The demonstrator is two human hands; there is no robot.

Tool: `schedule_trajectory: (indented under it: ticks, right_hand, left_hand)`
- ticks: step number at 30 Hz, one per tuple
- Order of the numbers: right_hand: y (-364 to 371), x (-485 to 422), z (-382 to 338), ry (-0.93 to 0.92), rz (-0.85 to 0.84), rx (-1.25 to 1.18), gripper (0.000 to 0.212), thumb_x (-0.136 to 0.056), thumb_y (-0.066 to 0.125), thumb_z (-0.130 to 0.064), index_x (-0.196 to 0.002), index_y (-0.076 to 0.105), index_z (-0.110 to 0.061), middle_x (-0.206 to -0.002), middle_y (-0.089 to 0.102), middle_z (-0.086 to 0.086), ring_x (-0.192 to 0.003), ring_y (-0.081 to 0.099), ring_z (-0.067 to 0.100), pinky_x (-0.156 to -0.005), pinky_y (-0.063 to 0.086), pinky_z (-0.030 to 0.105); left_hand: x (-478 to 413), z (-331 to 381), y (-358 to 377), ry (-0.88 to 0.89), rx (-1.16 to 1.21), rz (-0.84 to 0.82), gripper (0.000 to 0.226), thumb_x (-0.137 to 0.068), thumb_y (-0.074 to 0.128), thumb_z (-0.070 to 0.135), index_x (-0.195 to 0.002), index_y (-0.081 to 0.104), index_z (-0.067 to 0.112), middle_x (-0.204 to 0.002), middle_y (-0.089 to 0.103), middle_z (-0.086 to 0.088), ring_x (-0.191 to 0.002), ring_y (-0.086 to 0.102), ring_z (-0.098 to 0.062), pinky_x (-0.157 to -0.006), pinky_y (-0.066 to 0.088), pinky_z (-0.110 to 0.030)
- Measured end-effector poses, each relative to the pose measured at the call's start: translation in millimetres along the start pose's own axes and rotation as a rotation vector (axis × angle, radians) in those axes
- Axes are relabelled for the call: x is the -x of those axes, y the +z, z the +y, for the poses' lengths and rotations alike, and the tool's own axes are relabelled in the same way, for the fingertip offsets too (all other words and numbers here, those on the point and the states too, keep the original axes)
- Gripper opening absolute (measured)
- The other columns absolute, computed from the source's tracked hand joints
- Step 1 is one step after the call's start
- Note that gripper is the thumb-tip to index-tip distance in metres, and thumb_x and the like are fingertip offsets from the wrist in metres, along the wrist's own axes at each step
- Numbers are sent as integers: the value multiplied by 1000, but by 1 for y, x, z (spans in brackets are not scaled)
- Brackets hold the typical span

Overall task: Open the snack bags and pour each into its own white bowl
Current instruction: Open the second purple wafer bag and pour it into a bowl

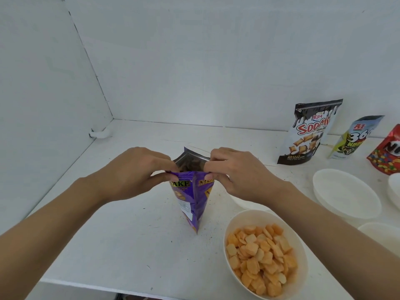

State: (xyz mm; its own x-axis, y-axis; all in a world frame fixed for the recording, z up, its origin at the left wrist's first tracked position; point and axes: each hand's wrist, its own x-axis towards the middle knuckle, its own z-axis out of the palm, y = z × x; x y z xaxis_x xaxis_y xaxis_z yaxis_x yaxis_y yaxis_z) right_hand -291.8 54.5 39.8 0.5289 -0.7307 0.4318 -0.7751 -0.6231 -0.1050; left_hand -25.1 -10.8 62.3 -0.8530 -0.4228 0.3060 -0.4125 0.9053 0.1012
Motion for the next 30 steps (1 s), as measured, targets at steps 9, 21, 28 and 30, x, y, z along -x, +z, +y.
schedule_trajectory:
  ticks: [9,21,28,30]
  right_hand:
    - [-1,3,3,145,10,-294,6,-89,71,-27,-93,72,-22,-100,66,-12,-98,55,10,-81,45,26]
    - [1,-61,-15,536,15,-392,36,-86,60,-63,-87,69,-28,-99,57,-11,-90,62,7,-80,54,32]
    - [8,-100,-18,621,-232,-319,28,-80,74,-42,-94,61,-22,-90,67,-5,-83,63,15,-71,54,29]
    - [5,-100,-14,597,-225,-320,15,-78,72,-26,-90,65,-21,-87,68,-6,-85,62,15,-68,50,28]
  left_hand:
    - [14,13,11,-117,443,263,23,-92,66,33,-104,79,18,-97,75,12,-70,63,-6,-64,50,-21]
    - [8,-8,83,-862,1165,334,23,-103,52,27,-114,71,21,-109,74,0,-104,68,-27,-81,53,-36]
    - [-5,-7,91,-847,1238,339,24,-97,58,28,-116,70,21,-111,75,2,-107,70,-24,-89,57,-45]
    - [-4,-7,90,-819,1181,305,19,-96,63,25,-113,71,20,-108,75,4,-102,71,-20,-84,58,-38]
